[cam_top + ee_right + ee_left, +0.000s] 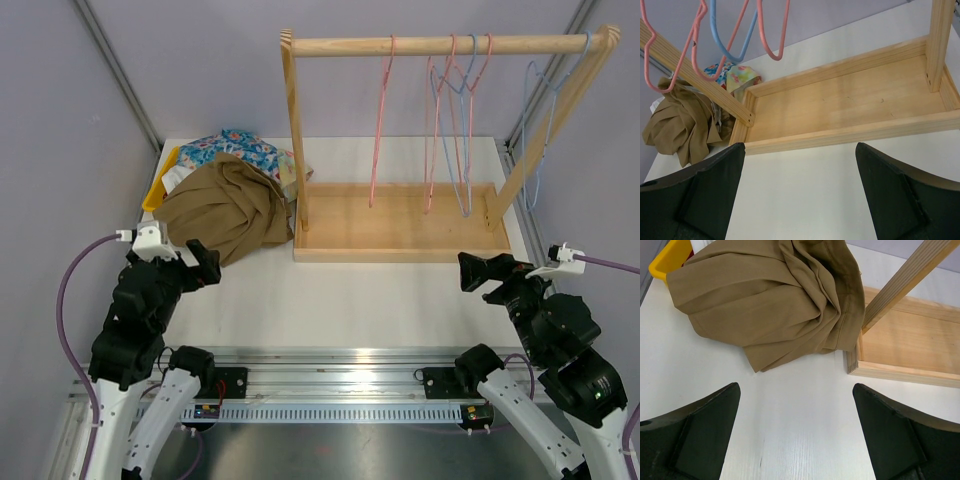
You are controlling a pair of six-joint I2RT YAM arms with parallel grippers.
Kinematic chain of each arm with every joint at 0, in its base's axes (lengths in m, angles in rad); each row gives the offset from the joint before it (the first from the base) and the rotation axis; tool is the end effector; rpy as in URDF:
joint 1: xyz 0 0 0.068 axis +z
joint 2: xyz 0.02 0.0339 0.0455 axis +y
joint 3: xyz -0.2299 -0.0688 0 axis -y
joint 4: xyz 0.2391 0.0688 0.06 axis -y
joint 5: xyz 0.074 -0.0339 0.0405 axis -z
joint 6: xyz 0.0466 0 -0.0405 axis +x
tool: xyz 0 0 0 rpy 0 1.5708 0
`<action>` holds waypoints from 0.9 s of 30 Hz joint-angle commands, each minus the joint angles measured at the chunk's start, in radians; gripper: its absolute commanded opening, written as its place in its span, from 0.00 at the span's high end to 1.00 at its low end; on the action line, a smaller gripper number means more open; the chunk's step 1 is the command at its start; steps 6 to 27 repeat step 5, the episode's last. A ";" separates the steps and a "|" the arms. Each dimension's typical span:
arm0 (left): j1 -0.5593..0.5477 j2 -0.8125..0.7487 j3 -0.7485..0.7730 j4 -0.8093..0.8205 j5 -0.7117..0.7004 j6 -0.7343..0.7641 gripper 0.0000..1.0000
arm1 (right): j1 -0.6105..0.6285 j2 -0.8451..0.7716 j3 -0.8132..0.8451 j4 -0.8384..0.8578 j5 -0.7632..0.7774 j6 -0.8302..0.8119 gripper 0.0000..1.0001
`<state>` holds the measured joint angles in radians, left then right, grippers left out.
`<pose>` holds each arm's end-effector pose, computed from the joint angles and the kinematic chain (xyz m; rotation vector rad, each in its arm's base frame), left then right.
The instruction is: Remove the skirt from the hanger
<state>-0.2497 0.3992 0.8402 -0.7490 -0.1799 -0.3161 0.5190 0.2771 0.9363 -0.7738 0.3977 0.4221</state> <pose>0.1116 -0.0198 0.3228 -0.1859 1.8703 -0.2204 0.0674 0.0177 0.3569 0.2179 1.6760 0.3736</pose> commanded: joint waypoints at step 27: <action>-0.003 0.072 0.031 0.004 -0.133 -0.024 0.01 | -0.001 0.004 -0.005 0.054 -0.059 -0.032 0.00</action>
